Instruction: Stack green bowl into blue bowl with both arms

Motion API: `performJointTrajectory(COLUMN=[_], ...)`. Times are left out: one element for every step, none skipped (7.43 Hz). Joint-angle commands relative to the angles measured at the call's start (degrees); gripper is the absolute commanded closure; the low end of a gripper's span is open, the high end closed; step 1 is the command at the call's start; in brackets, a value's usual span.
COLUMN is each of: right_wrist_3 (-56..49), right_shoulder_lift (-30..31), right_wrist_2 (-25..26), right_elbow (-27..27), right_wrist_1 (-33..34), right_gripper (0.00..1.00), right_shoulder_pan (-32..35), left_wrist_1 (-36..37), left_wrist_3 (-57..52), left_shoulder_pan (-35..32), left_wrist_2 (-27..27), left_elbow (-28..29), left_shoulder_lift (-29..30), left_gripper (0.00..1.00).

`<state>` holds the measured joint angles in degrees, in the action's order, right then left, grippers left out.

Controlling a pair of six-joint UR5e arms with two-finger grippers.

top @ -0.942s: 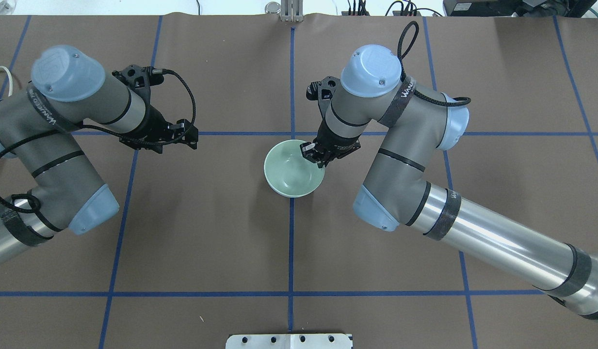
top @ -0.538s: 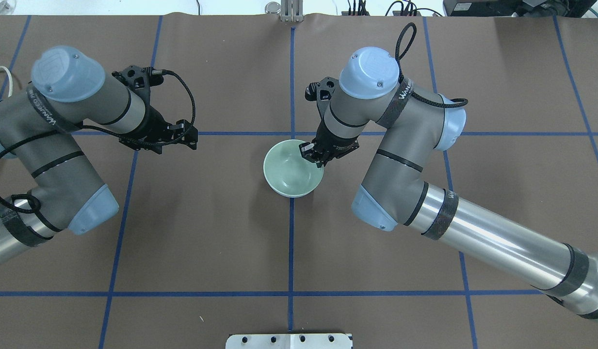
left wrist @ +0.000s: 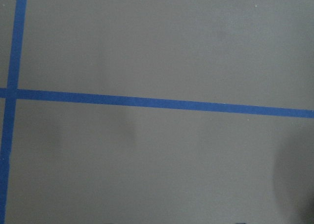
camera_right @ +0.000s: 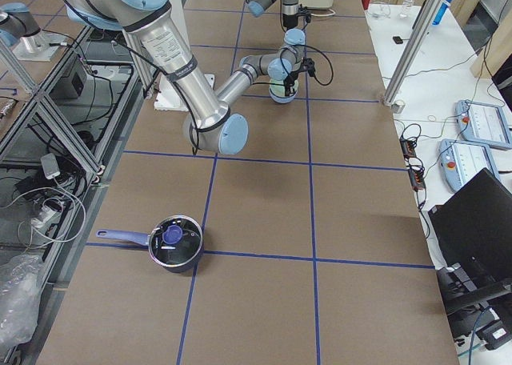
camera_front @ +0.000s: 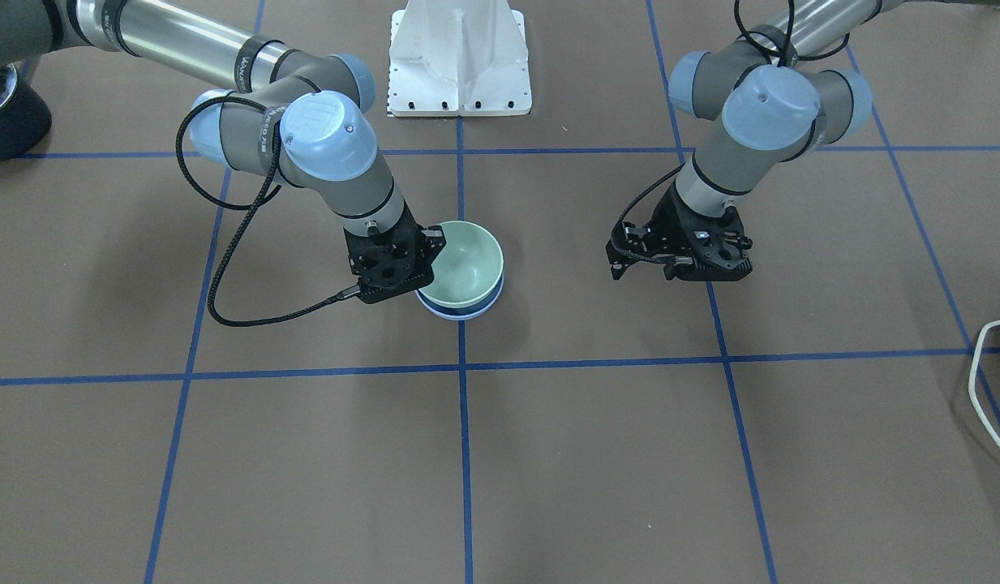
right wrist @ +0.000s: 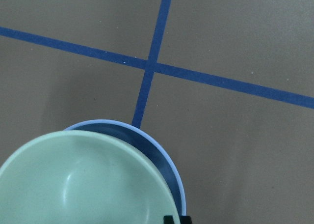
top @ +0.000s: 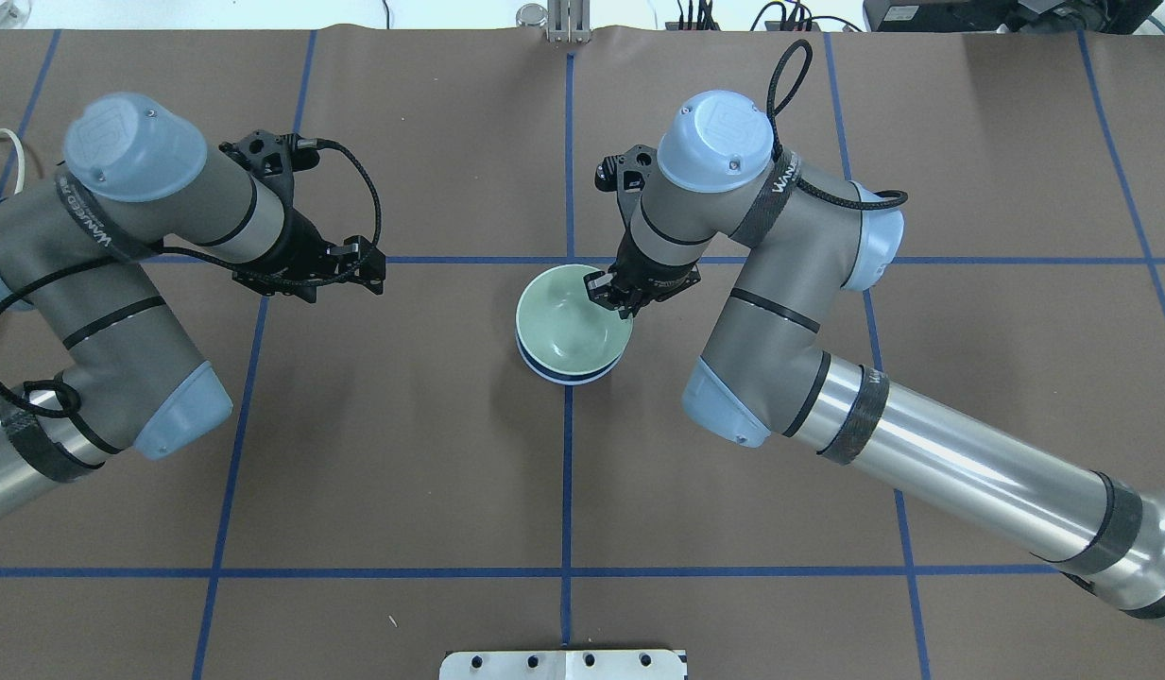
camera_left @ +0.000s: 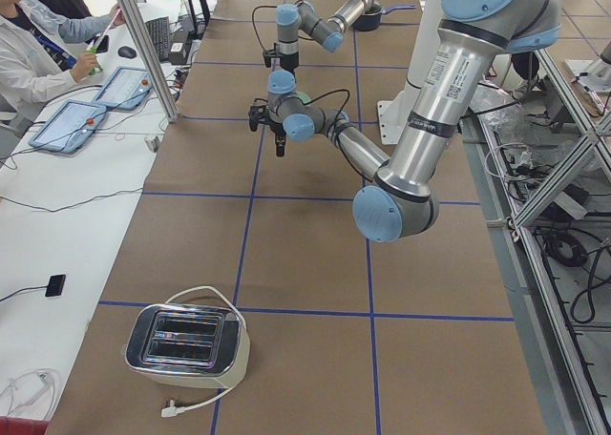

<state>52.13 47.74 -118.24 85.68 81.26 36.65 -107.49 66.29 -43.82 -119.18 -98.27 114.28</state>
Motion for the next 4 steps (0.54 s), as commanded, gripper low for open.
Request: performJointTrajectory(right_wrist_3=[0.08, 0.17, 0.43, 1.21], right_shoulder_lift=[-0.46, -0.46, -0.54, -0.63], right_wrist_2=[0.47, 0.47, 0.47, 0.47], right_elbow=[-0.69, -0.69, -0.69, -0.69], right_wrist_1=[-0.14, -0.14, -0.14, -0.14], right_gripper=[1.0, 1.0, 1.0, 1.0], right_shoulder_pan=[0.0, 0.0, 0.0, 0.0], left_wrist_1=[0.0, 0.0, 0.0, 0.0], left_wrist_3=[0.16, 0.25, 0.25, 0.25], left_shoulder_pan=[0.05, 0.14, 0.14, 0.14], left_wrist_2=[0.0, 0.09, 0.09, 0.09], left_elbow=[-0.08, -0.08, -0.08, -0.08], left_shoulder_lift=[-0.02, 0.07, 0.07, -0.02], left_gripper=[0.14, 0.14, 0.14, 0.14])
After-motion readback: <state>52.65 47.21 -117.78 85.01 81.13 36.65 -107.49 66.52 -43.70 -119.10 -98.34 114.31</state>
